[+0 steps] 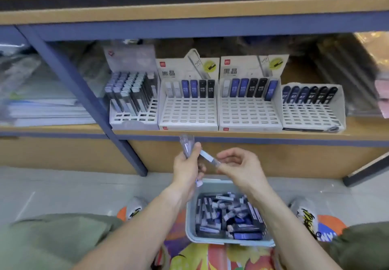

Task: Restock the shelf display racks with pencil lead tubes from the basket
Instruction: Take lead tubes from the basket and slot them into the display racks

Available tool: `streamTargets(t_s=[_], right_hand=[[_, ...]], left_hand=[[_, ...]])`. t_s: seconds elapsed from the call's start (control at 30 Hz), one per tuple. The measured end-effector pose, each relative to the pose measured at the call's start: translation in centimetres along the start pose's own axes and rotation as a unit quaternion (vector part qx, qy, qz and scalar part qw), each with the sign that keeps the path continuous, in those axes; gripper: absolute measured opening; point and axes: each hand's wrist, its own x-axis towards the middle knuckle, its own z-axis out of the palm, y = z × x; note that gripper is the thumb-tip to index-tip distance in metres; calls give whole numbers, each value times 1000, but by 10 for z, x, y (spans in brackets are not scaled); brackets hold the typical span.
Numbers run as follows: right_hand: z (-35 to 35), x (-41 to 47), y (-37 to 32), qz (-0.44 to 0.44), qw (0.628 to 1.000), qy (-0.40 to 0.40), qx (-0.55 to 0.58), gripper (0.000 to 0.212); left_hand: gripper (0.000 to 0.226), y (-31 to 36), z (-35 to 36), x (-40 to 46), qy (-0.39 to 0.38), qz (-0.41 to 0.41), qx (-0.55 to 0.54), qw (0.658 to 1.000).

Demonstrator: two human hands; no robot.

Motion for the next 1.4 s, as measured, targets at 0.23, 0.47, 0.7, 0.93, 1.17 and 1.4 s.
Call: streamTargets(t_s=[0.23,0.47,0.7,0.93,1.17,1.4], right_hand=[[45,13,-96,-155,980,59,113,21],[95,28,-142,-228,964,42,127,32],[145,66,-141,-256,960,65,90,26],[163,97,-135,-364,927,74,-51,24],[171,113,-123,-403,909,41,-98,22],[171,111,-121,-424,899,16,-105,22]], left_hand=[[26,117,-61,-15,22,105,-21,994],[34,155,-121,-5,37,112,-7,993],[23,162,-153,27,-2,27,-128,991],[23,159,-166,42,30,34,-125,991],[27,155,-172,40,39,29,-54,997],[26,152,-174,40,38,42,-22,998]])
